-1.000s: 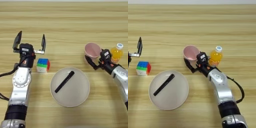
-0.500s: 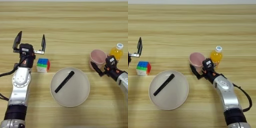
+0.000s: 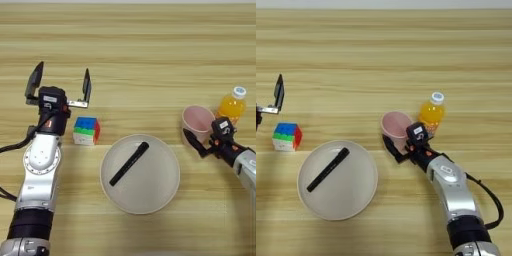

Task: Move the objects on the table

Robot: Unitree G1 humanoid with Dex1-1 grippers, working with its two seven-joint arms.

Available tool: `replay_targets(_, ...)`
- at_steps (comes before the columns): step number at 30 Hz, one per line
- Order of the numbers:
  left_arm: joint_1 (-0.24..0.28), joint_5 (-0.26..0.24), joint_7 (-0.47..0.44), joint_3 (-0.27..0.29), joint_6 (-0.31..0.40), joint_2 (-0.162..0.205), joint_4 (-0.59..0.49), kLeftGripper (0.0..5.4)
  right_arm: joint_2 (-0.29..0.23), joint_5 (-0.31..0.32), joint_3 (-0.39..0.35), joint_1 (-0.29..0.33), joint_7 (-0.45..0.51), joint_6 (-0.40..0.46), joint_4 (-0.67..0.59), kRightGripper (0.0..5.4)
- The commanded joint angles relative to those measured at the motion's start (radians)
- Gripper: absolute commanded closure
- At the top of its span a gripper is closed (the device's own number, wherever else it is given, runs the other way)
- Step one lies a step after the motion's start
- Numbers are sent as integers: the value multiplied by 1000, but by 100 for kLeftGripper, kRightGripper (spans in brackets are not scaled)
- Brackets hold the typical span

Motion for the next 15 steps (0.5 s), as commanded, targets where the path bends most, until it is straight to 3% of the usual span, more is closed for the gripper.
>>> replay_targets(1, -7, 0, -5, 2, -7, 10, 7, 0, -13, -17, 1, -4, -11, 9, 26, 58)
replay_targets(7, -10, -1, -7, 1, -6, 10, 10, 0, -12, -12, -3, -12, -15, 12, 21, 3)
replay_targets(15, -15, 0, -8, 1, -7, 11, 17, 0, 1, 5, -25, -25, -33, -12, -20, 3)
